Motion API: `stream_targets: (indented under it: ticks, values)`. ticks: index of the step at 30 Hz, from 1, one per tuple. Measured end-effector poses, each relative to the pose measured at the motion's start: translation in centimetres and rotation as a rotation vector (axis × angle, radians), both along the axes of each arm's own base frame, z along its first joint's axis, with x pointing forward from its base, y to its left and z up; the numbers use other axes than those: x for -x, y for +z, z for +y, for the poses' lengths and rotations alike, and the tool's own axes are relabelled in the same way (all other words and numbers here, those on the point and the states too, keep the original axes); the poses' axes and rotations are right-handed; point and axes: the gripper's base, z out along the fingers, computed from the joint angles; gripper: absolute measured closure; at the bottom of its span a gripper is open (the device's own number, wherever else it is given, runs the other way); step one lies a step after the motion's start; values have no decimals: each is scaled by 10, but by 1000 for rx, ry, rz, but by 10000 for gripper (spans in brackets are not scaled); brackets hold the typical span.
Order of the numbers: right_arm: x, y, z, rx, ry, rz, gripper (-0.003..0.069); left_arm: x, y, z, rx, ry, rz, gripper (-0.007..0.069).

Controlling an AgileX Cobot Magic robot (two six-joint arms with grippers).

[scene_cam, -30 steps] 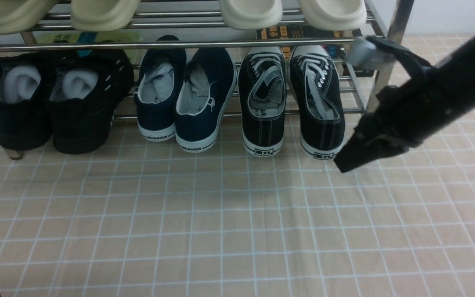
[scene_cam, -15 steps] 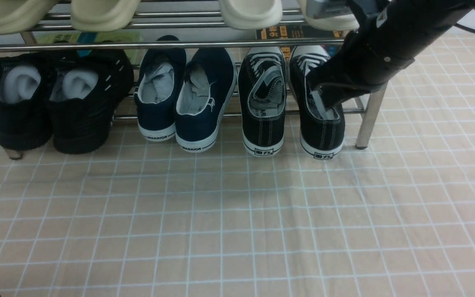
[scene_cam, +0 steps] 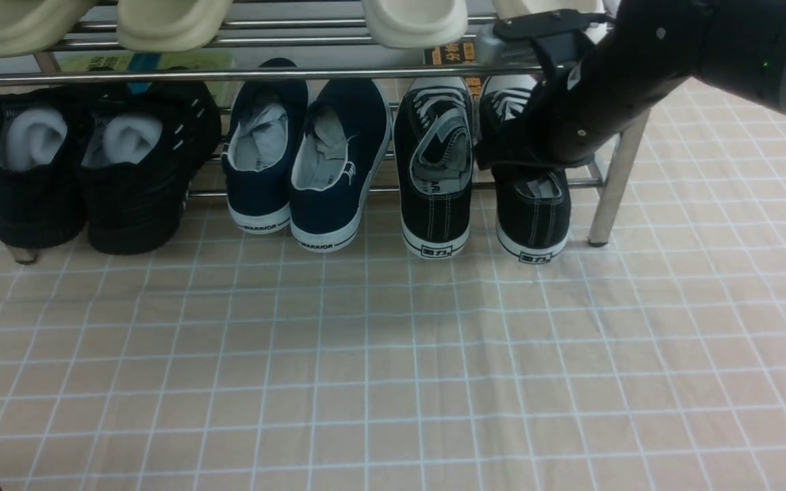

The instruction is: Take the shoes off the shelf from the light coffee tablecloth by hand.

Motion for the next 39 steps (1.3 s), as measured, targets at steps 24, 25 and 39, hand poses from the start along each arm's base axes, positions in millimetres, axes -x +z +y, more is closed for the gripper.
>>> stream_targets:
  ticks: [24, 25, 39]
  values:
    - [25, 9, -14, 123, 17, 174, 660, 0, 0, 0, 0, 0, 0, 384]
    - [37, 20, -18, 137, 26, 224, 660, 0, 0, 0, 0, 0, 0, 384]
    - [90, 54, -40, 137, 13, 297, 656, 0, 0, 0, 0, 0, 0, 384]
